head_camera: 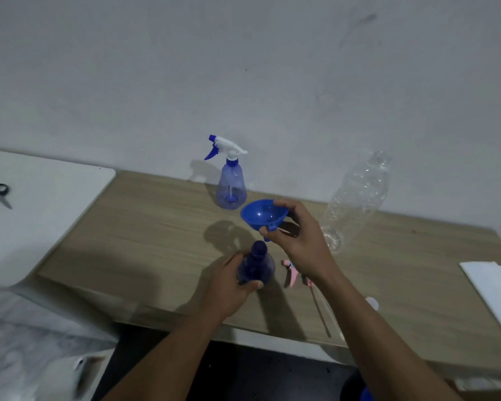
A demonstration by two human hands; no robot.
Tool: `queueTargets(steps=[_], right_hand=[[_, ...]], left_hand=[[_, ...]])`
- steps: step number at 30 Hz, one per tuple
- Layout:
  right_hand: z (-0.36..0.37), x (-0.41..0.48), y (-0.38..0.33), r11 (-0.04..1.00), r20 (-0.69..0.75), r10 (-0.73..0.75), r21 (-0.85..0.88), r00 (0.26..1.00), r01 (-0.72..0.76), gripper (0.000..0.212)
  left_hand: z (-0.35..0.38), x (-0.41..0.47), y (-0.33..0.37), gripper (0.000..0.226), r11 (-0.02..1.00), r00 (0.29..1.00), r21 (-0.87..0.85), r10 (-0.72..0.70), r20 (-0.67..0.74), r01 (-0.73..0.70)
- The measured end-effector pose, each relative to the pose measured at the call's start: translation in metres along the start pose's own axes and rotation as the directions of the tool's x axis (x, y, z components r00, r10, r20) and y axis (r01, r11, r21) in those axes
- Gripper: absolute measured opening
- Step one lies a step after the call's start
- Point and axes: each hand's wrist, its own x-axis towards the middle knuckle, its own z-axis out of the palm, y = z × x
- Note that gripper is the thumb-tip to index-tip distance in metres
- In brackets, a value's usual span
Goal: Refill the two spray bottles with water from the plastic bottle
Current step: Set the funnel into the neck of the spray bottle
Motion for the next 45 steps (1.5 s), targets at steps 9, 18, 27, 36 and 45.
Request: queueTargets(steps=[9, 18, 27, 36, 45], right_hand=[[0.008, -0.018, 0.027, 0.991, 0.049, -0.027, -0.127, 0.998, 0.033, 0.074], [0.010, -0.028, 0.023, 0.950, 0.123, -0.027, -0.307, 0.992, 0.064, 0.075], [0.006, -0.025, 0.010, 0.912, 0.136, -0.065, -0.395, 0.989, 0.114, 0.089], [0.005, -0.023, 0.006, 0.917, 0.156, -0.045, -0.385, 0.987, 0.103, 0.075], [-0.009, -0.026, 0.007, 0.888, -0.063, -0.100, -0.456, 0.993, 0.060, 0.072]], left_hand=[[0.003, 0.002, -0.006, 0.063, 0.998, 0.999, 0.032, -0.049, 0.025, 0.048], [0.001, 0.001, -0.005, 0.060, 0.999, 0.998, -0.008, -0.042, 0.045, 0.043], [-0.001, 0.001, 0.000, 0.060, 0.997, 0.996, 0.051, -0.061, 0.067, 0.058], [0.001, -0.002, -0.001, 0.058, 0.994, 0.994, 0.046, -0.098, 0.054, 0.095], [-0.006, -0.018, 0.018, 0.104, 0.991, 0.997, -0.124, -0.049, -0.067, 0.040]])
